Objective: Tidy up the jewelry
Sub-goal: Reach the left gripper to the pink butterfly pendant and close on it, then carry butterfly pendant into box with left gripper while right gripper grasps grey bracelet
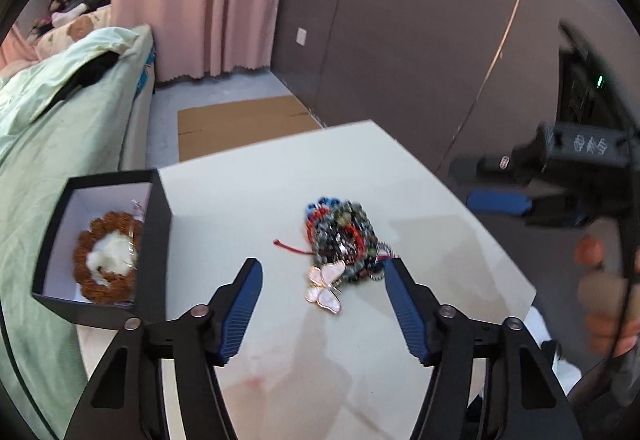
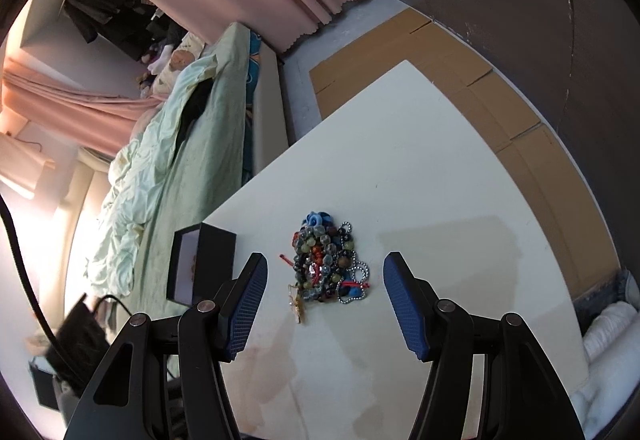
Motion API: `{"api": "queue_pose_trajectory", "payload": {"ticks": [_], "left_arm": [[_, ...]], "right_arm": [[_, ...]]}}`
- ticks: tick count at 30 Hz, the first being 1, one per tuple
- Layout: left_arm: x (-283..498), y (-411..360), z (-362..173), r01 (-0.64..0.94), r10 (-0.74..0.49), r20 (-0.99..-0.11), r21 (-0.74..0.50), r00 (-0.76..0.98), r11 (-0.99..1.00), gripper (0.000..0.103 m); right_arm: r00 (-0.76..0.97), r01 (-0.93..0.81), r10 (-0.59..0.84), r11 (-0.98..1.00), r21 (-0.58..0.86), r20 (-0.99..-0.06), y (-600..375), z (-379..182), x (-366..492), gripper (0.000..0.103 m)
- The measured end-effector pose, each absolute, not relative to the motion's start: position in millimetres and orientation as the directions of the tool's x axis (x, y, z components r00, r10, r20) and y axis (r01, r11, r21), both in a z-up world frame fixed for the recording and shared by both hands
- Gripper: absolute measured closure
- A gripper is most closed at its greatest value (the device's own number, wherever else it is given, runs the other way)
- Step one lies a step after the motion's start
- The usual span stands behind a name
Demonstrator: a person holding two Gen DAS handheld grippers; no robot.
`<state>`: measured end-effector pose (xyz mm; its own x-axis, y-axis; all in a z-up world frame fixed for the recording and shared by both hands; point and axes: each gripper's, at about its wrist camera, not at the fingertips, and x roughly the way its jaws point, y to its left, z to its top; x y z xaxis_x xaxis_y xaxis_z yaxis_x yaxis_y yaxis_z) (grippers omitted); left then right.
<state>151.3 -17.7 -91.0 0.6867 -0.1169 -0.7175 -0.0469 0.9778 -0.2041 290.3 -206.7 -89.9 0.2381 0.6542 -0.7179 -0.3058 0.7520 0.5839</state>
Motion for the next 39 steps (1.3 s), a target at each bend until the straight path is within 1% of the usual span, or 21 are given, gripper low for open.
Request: {"api": "queue_pose_trajectory", "payload": {"ticks": [7, 8, 9, 11, 16, 19, 21, 22, 26, 35, 37, 39], "left_arm": [[166, -31, -118, -0.035, -0.099, -0.769, -0.156, 0.632, 0.987, 0.04], [168, -31, -122, -0.04, -0.094, -0.775, -0.152, 0.625, 0.988, 0.042], [170, -31, -127, -0.049, -0.084, -0.784, -0.145, 0.615, 0.988, 0.045], [174, -30, -133, -0.059, -0.08, -0.793, -0.145, 0.603, 0.988, 0.048], [179, -26, -144, -0.079, -0.081, -0.799, -0.159, 0.596, 0.984, 0.048], [183, -27, -144, -0.086, -0.076, -0.794, -0.159, 0.603, 0.984, 0.05], [184, -26, -144, -0.086, -0.077, -0.793, -0.161, 0.605, 0.983, 0.068], [185, -26, -144, -0.084, -0.085, -0.793, -0.169, 0.604, 0.982, 0.076], [182, -20, -141, -0.087, -0.124, -0.79, -0.218, 0.6, 0.972, 0.076], [170, -7, -117, -0.096, -0.128, -0.754, -0.245, 0.644, 0.965, 0.076], [168, -1, -113, -0.103, -0.127, -0.747, -0.254, 0.653, 0.962, 0.076], [166, 4, -109, -0.114, -0.122, -0.74, -0.26, 0.661, 0.959, 0.076]], "right_arm": [[0.224, -0.318, 0.669, 0.738, 0.595, -0.709, -208, -87, 291, 0.042], [0.224, -0.319, 0.67, 0.737, 0.596, -0.708, -208, -87, 291, 0.042], [0.224, -0.319, 0.67, 0.737, 0.596, -0.708, -209, -87, 292, 0.042], [0.223, -0.317, 0.668, 0.738, 0.596, -0.709, -209, -88, 292, 0.042], [0.216, -0.304, 0.663, 0.743, 0.596, -0.717, -210, -92, 296, 0.042], [0.211, -0.296, 0.659, 0.747, 0.595, -0.722, -209, -93, 296, 0.042], [0.207, -0.295, 0.658, 0.748, 0.595, -0.724, -208, -95, 296, 0.042], [0.205, -0.296, 0.657, 0.748, 0.594, -0.726, -208, -94, 295, 0.042], [0.198, -0.304, 0.654, 0.749, 0.589, -0.73, -203, -96, 294, 0.042], [0.178, -0.331, 0.651, 0.745, 0.579, -0.738, -186, -102, 292, 0.042], [0.187, -0.349, 0.643, 0.75, 0.562, -0.743, -180, -102, 291, 0.046], [0.191, -0.359, 0.635, 0.755, 0.549, -0.748, -175, -105, 291, 0.053]]}}
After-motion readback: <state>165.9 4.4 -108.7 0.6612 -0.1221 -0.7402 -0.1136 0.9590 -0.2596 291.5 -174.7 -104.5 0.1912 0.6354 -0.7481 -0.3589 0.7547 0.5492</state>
